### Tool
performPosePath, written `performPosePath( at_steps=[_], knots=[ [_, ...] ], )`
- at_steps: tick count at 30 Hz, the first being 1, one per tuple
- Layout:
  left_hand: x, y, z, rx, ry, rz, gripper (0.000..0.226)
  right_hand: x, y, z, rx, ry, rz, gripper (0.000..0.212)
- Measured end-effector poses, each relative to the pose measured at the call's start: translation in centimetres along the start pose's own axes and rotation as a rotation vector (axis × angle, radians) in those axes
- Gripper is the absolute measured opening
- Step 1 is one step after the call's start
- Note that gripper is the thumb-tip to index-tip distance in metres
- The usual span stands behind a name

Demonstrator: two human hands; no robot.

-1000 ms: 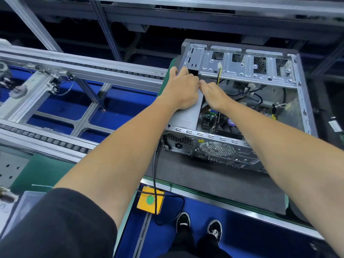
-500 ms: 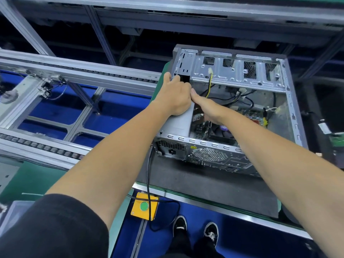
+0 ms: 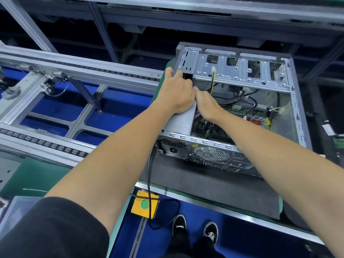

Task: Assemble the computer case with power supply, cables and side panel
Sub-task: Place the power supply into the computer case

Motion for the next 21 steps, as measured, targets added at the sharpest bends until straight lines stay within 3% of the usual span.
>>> performPosePath(
  at_steps=[6,14,17,19,21],
  knots=[
    [0.3,0.3,0.2,-0.028,-0.007,0.022,0.034,0.5,-0.4,0.5,0.087,0.055,-0.045,0.033],
    [0.0,0.8,1.1,-0.09,-0.038,-0.037,0.038,1.4,0.2,1.2,-0.021,0.116,-0.013,0.039],
    [-0.4,0.5,1.1,-0.031,-0.066,-0.089,0.032,1.1,0.0,1.1,-0.051,0.107,0.01,0.043],
    [-0.8,0.0,1.0,0.043,-0.094,-0.106,0.031,0.9,-0.4,0.9,-0.051,0.106,0.04,0.061],
    [-1.0,-0.2,0.8,0.061,-0.102,-0.092,0.031,1.1,-0.8,1.1,-0.036,0.122,0.002,0.064]
  ],
)
Point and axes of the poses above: each hand's wrist, its own z-axis towards the middle knuckle, its own y-axis out of the palm, x = y × z, the point moved 6 cm from there along z, towards the middle knuckle, and after that the axes turned 14 degrees about x, right-handed, at the moved point
